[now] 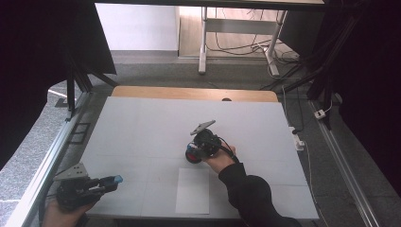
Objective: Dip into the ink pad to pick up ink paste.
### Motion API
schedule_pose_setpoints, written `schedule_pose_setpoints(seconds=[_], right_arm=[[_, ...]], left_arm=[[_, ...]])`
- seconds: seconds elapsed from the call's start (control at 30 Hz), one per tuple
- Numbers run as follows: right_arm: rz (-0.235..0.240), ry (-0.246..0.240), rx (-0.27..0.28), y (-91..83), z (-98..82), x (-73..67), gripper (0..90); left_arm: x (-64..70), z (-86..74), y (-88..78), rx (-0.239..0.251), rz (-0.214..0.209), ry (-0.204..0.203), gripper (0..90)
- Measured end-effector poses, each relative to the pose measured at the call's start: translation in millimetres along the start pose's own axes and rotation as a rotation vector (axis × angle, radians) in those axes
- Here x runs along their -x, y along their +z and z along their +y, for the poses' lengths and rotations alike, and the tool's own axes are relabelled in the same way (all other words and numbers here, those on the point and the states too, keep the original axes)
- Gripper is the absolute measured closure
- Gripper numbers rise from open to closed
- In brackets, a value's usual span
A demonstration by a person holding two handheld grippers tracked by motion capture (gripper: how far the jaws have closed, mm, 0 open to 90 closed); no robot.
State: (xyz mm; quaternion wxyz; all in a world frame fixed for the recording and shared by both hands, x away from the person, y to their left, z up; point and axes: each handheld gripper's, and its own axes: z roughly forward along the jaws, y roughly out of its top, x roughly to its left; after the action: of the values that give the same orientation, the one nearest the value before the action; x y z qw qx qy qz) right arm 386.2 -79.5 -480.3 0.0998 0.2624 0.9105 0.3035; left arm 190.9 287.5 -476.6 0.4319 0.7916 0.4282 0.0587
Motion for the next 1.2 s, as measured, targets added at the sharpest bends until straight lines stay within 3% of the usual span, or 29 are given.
schedule_pose_setpoints(seconds=[0.43,0.93,1.07,1.2], right_arm=[[-0.049,-0.044,-0.024,1.6,2.7,-8.4,71.2],[0.103,0.141,0.049,1.7,-9.4,19.7,71.3],[0.083,0.122,0.044,1.5,-8.5,16.0,71.3],[0.036,0.067,0.034,1.5,-6.2,7.9,71.3]], left_arm=[[0.0,0.5,0.8,-0.004,-0.002,0.001,68.2],[-0.7,0.7,1.1,-0.005,-0.002,-0.007,68.2],[-1.2,0.6,0.9,-0.004,-0.004,-0.012,68.2],[-1.1,0.9,1.3,-0.008,-0.001,-0.017,68.3]])
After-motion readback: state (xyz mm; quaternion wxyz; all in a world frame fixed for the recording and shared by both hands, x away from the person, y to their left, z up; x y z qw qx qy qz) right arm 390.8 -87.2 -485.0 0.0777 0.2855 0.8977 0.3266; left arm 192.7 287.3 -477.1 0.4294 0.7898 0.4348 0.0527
